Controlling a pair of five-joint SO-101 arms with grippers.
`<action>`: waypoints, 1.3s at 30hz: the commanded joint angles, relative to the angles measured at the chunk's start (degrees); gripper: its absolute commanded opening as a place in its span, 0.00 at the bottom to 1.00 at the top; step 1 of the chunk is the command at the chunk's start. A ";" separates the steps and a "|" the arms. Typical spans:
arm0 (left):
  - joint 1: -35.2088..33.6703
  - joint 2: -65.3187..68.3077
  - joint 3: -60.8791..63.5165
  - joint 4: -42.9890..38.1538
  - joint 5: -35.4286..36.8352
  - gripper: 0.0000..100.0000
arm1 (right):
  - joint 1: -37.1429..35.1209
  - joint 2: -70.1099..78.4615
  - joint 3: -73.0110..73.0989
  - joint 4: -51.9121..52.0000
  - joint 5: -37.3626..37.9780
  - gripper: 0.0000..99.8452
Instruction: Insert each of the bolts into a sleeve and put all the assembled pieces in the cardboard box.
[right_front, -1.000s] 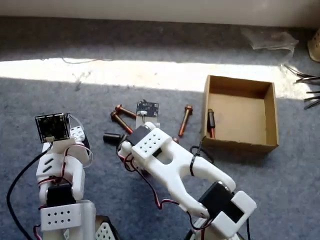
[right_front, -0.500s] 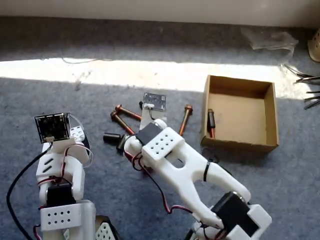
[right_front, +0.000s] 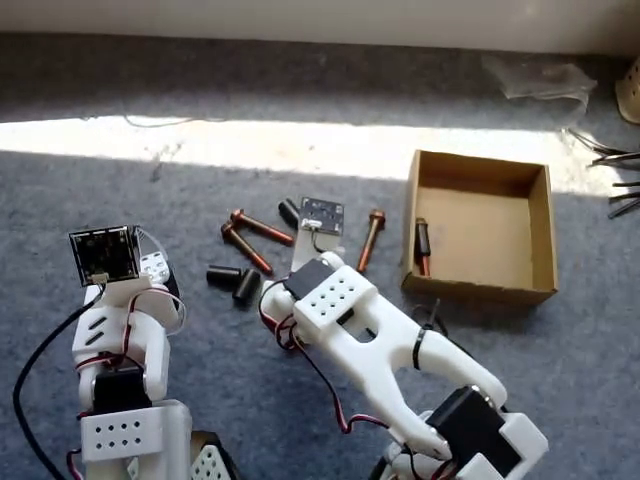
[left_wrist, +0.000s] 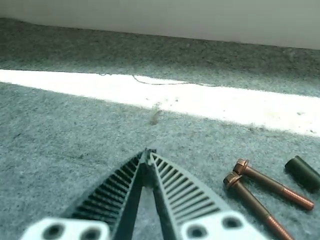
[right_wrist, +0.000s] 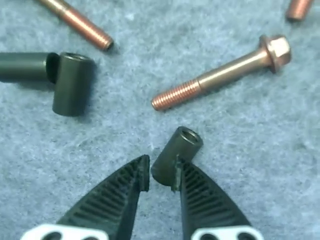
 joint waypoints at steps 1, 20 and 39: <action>-1.01 -0.66 -0.66 -1.32 -0.35 0.01 | 0.84 -1.27 -0.13 -1.10 -1.23 0.14; -0.84 -0.66 1.89 -5.10 -0.35 0.01 | 0.84 -0.75 0.04 0.92 -1.58 0.21; -0.75 -0.66 2.07 -5.36 -0.35 0.01 | 0.66 8.22 -0.57 0.92 -3.25 0.21</action>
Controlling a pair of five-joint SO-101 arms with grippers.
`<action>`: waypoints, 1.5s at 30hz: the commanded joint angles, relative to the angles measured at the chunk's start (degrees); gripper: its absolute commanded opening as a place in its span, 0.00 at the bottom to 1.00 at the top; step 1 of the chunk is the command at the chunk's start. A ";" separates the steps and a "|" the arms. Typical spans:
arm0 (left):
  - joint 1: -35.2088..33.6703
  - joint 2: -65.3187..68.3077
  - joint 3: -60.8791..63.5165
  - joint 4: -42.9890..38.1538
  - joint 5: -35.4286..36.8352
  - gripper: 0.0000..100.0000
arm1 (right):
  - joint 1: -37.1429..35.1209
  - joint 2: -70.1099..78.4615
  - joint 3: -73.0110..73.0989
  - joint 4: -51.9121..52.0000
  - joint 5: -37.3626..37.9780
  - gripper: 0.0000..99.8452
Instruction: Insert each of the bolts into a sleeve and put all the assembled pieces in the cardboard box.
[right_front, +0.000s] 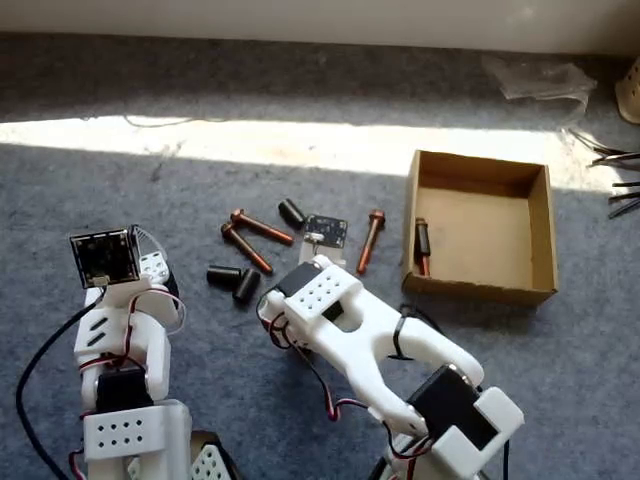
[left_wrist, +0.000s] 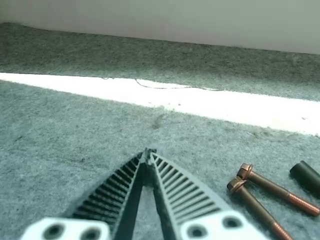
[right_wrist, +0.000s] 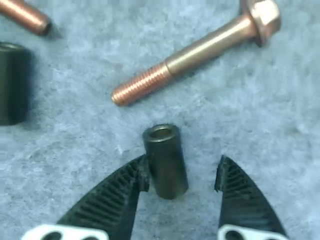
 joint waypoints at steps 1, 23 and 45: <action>-0.22 -0.66 -0.48 -1.23 -0.35 0.01 | 0.66 -0.04 -0.84 0.75 -0.35 0.20; -0.22 -0.66 -0.48 -1.14 -0.35 0.01 | 4.44 -0.04 -0.84 1.10 14.51 0.09; -0.13 -0.66 -0.48 -1.14 -0.35 0.01 | 18.42 0.13 -0.75 10.59 62.77 0.09</action>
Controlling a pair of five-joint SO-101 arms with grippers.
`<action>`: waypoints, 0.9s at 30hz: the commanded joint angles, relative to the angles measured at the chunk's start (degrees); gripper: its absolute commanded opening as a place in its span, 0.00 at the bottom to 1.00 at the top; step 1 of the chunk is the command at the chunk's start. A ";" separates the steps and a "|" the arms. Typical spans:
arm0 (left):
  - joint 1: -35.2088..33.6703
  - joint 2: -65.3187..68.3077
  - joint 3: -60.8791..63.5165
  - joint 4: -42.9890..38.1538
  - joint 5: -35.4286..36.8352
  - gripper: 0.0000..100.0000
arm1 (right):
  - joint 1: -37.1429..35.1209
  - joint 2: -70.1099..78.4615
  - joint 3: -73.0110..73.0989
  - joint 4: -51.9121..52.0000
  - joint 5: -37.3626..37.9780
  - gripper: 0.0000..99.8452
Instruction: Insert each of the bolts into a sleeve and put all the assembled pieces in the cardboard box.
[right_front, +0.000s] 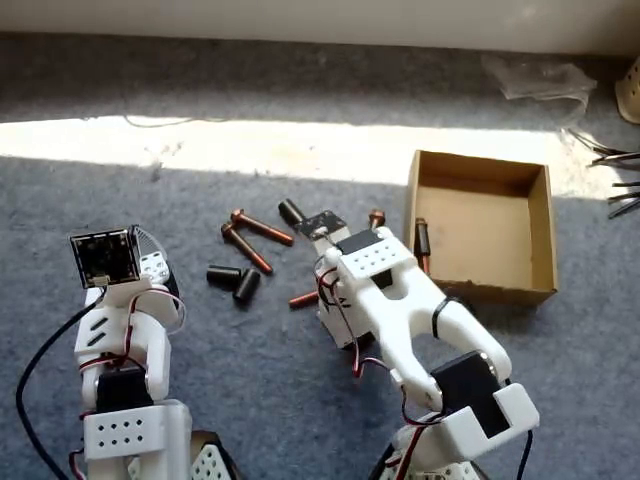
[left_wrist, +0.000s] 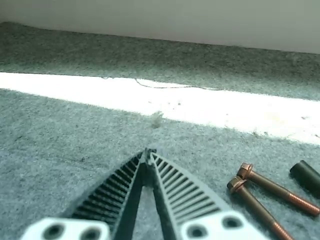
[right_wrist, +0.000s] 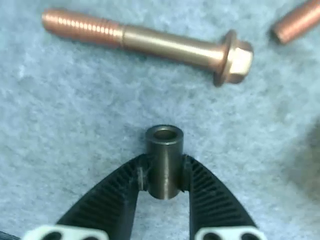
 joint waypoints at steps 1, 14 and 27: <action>-0.13 -0.66 -0.48 -1.14 -0.35 0.01 | 1.19 0.04 -0.75 0.57 4.13 0.09; -0.13 -0.66 -0.48 -1.05 -0.26 0.01 | 1.01 0.13 -0.40 0.48 23.12 0.09; -0.04 -0.66 -0.48 -1.05 -0.26 0.01 | -3.21 0.13 -0.22 0.75 32.62 0.08</action>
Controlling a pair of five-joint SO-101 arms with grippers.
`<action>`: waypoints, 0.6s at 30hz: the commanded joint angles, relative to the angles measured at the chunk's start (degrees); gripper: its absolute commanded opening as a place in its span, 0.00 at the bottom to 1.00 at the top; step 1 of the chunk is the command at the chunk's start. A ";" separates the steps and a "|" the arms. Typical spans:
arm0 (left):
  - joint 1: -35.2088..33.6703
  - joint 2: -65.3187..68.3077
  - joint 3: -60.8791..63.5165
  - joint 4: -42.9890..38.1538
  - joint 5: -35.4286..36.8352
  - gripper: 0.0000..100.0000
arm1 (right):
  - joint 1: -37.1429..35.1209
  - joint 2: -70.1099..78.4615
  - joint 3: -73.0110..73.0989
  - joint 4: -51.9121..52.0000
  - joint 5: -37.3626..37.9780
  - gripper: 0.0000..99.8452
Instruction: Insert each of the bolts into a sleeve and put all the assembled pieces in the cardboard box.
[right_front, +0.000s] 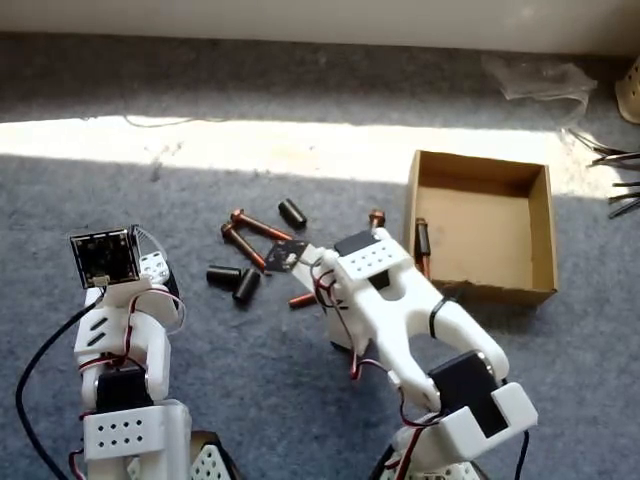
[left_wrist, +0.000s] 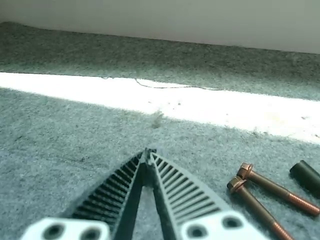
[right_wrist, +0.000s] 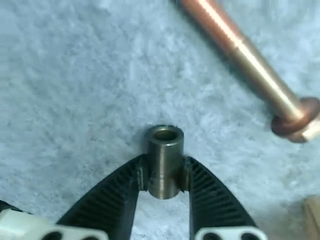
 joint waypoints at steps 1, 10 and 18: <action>-0.04 -0.66 -0.48 -1.05 -0.26 0.01 | -2.07 -0.22 -0.22 0.84 0.62 0.08; -0.04 -0.66 -0.48 -1.05 -0.26 0.01 | -1.19 -0.66 -0.92 1.01 -5.63 0.00; -0.04 -0.66 -0.48 -1.05 -0.26 0.01 | -1.19 -8.84 -8.75 8.22 -7.91 0.00</action>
